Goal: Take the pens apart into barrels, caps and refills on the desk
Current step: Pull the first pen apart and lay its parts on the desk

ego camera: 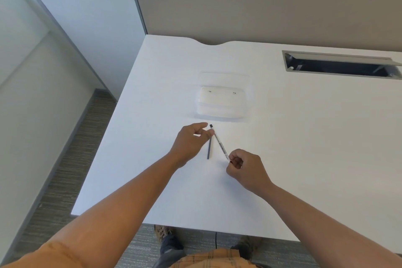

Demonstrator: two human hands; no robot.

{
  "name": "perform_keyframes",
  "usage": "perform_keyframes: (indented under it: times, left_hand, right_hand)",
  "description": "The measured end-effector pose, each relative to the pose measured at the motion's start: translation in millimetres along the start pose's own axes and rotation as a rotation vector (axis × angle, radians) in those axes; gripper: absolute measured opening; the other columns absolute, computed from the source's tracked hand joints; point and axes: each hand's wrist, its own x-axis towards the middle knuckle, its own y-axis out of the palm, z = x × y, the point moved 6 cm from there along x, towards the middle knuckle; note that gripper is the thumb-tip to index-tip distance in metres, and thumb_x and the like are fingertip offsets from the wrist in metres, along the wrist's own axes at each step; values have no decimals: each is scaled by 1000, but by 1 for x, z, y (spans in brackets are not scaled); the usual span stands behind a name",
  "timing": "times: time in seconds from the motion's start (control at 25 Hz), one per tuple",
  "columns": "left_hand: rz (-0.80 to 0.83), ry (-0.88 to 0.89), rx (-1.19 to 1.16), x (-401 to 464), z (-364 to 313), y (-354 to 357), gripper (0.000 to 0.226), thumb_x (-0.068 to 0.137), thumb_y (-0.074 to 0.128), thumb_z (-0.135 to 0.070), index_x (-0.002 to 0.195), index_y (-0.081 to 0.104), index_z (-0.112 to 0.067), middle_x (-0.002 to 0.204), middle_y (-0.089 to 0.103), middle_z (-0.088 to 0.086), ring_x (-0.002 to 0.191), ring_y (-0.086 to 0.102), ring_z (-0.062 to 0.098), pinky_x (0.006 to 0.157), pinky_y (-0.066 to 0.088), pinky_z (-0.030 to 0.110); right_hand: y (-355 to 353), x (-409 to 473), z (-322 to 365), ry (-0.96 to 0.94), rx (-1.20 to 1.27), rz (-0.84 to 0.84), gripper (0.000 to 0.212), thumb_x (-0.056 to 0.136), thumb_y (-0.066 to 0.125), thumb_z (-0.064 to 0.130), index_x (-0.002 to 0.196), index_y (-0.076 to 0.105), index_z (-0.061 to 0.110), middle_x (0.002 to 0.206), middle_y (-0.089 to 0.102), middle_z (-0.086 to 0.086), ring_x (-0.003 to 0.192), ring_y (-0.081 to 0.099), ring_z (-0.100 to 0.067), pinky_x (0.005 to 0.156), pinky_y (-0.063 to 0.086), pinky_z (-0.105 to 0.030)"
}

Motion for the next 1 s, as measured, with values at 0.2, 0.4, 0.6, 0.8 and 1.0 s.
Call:
perform_keyframes:
  times: [0.2, 0.4, 0.6, 0.8, 1.0]
  left_hand:
    - [-38, 47, -140, -2, -10, -2, 13, 91, 73, -23, 103, 76, -19, 89, 76, 9, 80, 71, 16, 90, 60, 42]
    - [12, 64, -206, -10, -16, -3, 3, 87, 78, -14, 89, 79, -12, 85, 77, 14, 73, 72, 17, 82, 63, 37]
    - [46, 55, -281, -18, -18, 4, 9, 93, 73, -16, 93, 79, -9, 88, 79, 10, 84, 77, 23, 75, 60, 22]
    - [133, 66, -177, -20, -21, 1, 14, 100, 61, -11, 104, 75, -12, 92, 80, 4, 87, 78, 16, 76, 59, 18]
    - [220, 133, 106, -21, -28, -2, 17, 98, 61, -13, 108, 75, -15, 91, 80, -5, 81, 77, 9, 75, 58, 17]
  right_hand:
    - [0, -1, 13, -89, -98, 55, 5, 72, 59, 26, 75, 57, 27, 62, 57, 10, 55, 47, -8, 57, 45, -27]
    - [-5, 2, 29, -132, -47, 56, 12, 82, 66, 33, 93, 62, 30, 81, 66, 5, 67, 57, -12, 67, 52, -34]
    - [-4, 14, 57, -187, 105, 85, 13, 97, 63, 30, 101, 65, 42, 87, 69, 19, 71, 62, -2, 67, 47, -14]
    - [-7, 17, 55, -193, 19, 42, 19, 101, 54, 34, 105, 72, 33, 82, 65, 15, 72, 55, -5, 68, 47, -28]
    - [-11, 16, 62, -195, -185, 44, 31, 98, 48, 47, 96, 70, 24, 87, 65, 1, 84, 61, -19, 75, 53, -45]
